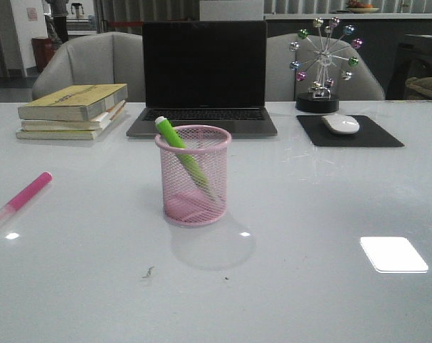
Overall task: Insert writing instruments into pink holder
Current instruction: 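Lower the green marker into the holder, release, withdraw right gripper, then lower the left gripper onto the pink marker and grasp it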
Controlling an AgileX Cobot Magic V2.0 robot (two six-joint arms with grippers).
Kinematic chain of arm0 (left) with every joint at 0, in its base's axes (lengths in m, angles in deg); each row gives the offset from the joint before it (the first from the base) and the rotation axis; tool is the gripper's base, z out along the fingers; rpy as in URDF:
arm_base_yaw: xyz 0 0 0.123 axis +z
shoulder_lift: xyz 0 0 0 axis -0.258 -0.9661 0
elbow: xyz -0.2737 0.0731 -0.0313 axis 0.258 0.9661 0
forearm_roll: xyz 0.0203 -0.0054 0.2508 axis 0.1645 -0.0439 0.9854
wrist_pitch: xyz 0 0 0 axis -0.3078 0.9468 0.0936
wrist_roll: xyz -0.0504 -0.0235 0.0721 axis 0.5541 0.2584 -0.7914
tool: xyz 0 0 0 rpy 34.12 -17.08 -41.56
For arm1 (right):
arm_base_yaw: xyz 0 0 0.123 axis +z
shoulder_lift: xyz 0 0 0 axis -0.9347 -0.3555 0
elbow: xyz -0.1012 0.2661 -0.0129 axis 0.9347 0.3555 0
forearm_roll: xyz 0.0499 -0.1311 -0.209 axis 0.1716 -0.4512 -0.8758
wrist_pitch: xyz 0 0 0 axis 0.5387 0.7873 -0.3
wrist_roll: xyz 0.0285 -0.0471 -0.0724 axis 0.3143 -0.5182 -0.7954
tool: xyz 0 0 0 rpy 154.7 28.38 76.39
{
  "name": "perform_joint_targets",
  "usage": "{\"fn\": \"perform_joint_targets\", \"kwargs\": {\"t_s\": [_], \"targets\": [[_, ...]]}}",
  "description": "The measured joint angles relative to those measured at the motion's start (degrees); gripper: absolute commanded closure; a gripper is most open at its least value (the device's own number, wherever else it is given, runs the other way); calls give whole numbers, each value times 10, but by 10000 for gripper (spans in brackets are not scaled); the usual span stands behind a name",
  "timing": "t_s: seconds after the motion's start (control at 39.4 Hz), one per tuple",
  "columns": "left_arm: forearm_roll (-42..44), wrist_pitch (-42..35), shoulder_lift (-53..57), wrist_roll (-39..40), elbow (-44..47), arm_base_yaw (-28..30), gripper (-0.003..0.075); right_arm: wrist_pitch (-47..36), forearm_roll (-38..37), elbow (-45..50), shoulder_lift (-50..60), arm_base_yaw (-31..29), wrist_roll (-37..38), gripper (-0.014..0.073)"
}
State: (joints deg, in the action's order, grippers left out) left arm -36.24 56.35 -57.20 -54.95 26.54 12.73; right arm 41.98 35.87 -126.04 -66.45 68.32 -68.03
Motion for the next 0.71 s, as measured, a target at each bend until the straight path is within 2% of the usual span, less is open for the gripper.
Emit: {"fn": "perform_joint_targets", "kwargs": {"t_s": [0.15,0.28,0.43,0.71], "targets": [[0,26,-8,0,-9,0,201,38,-1,54,38,-19,0,127],[0,66,-52,0,-58,0,201,53,-1,75,53,-20,0,127],[-1,136,-161,0,-163,-4,201,56,-1,76,54,-20,0,127],[-3,301,-425,0,-377,-38,201,56,-1,76,54,-20,0,127]]}}
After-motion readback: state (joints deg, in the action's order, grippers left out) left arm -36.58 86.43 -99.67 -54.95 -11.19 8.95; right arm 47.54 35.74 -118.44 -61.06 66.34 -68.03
